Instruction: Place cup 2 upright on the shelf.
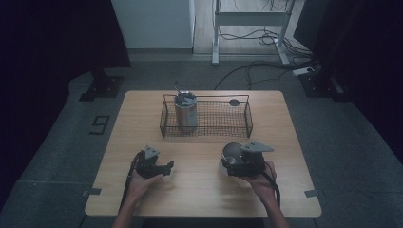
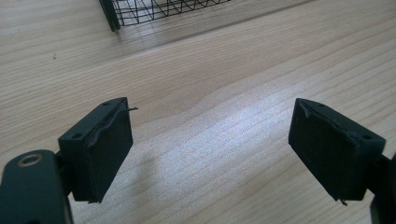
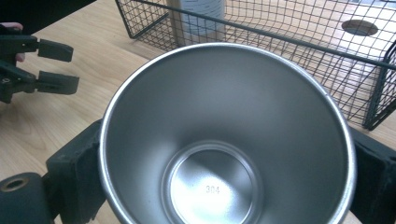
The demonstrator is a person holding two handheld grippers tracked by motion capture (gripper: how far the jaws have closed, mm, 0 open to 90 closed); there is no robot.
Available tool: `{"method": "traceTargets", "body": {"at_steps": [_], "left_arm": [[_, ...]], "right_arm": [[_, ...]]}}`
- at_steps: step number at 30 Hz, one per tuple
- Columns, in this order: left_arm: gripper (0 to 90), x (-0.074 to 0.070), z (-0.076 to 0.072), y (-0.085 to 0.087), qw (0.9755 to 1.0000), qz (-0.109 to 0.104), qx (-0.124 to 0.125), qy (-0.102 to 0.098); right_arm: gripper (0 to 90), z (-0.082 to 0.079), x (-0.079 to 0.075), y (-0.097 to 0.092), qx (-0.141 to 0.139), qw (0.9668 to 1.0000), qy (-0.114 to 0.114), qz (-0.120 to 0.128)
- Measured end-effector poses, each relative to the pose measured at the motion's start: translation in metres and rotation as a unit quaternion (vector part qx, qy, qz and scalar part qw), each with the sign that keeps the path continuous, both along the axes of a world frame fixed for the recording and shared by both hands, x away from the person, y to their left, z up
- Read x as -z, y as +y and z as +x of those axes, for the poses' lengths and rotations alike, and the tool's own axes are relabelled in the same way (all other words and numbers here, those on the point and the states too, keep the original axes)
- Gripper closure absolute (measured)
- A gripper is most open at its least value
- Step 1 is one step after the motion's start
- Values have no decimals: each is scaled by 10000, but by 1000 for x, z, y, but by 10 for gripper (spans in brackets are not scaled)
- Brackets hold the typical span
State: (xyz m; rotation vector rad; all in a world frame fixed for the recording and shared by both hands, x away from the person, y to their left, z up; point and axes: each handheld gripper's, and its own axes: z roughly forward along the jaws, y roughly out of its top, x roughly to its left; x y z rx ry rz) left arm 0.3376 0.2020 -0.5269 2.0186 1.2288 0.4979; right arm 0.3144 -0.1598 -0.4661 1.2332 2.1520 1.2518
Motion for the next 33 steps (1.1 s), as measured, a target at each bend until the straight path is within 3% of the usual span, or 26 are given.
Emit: {"method": "traceTargets", "body": {"at_steps": [10,22,33], "left_arm": [[140,0,-1,0,10000,-26,26,9],[141,-3,-3,1,9999,-120,37,28],[142,-3,-3,1,9999,-101,34,53]], "right_arm": [[62,6,-15,-7,154,9997,-44,164],[62,11,-44,-5,120,9996,-204,179],[62,19,-61,-2,42,9995,-274,175]]}}
